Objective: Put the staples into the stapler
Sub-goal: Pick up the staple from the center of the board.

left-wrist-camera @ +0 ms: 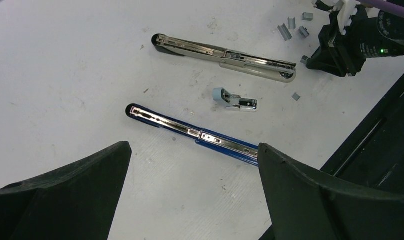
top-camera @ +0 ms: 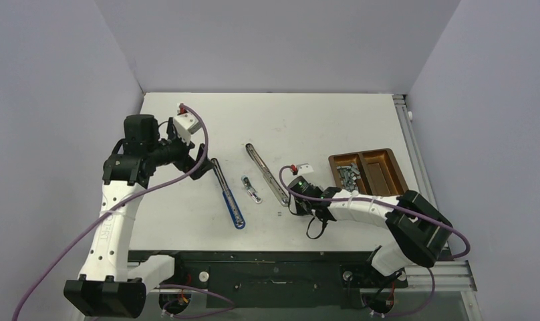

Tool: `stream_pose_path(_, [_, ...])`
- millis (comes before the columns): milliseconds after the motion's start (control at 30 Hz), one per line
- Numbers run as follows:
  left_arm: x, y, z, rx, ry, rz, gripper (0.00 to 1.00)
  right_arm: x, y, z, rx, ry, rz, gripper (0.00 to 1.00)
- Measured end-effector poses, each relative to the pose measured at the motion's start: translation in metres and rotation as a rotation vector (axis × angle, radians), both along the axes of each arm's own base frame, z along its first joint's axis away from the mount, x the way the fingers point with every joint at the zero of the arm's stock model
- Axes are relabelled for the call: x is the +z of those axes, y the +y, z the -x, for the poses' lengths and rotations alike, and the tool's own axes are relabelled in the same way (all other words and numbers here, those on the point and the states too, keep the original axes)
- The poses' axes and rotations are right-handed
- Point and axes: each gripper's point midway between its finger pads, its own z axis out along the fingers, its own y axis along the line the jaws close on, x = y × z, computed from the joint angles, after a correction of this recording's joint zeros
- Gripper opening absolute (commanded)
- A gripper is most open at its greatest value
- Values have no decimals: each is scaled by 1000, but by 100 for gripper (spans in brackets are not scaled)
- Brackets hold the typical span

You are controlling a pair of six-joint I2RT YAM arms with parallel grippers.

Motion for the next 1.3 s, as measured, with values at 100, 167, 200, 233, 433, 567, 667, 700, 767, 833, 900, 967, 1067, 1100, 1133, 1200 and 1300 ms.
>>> stream_pose_path(100, [9,-4,6,-77,-73,-16,96,2,1,2,7,25,-9,9])
stream_pose_path(167, [16,-7,11,-139,-146,-45,96,8,7,3,19,48,-51,9])
stream_pose_path(200, [18,-9,14,-172,-190,-67,96,13,10,3,24,60,-86,9])
stream_pose_path(233, [20,-11,17,-208,-238,-94,96,21,14,1,29,70,-131,9])
stream_pose_path(433, [8,-38,33,-476,-636,-286,96,81,41,-13,91,94,-441,9])
stream_pose_path(567, [4,-57,30,-598,-867,-378,96,116,66,-14,175,122,-614,9])
stream_pose_path(667, [12,-72,22,-660,-1038,-432,96,143,80,-15,228,136,-738,9])
stream_pose_path(700, [13,-76,21,-680,-1084,-447,96,153,84,-16,241,137,-778,9])
stream_pose_path(767, [17,-86,19,-719,-1161,-470,96,172,88,-21,260,132,-860,9])
stream_pose_path(833, [24,-96,17,-750,-1241,-487,96,191,92,-25,273,125,-941,9])
stream_pose_path(900, [29,-106,16,-773,-1310,-497,96,211,96,-28,290,118,-1024,10])
stream_pose_path(967, [30,-114,15,-799,-1365,-506,97,230,101,-30,316,113,-1107,10])
stream_pose_path(1067, [28,-126,14,-841,-1419,-513,98,253,111,-29,360,126,-1218,10])
stream_pose_path(1100, [28,-128,14,-850,-1430,-517,98,259,113,-29,371,134,-1247,10])
stream_pose_path(1133, [28,-130,14,-859,-1447,-520,99,263,115,-28,379,142,-1274,11])
stream_pose_path(1200, [27,-134,13,-872,-1479,-529,100,272,118,-26,397,159,-1323,11])
stream_pose_path(1300, [28,-139,11,-876,-1524,-539,92,283,119,-23,425,176,-1379,11])
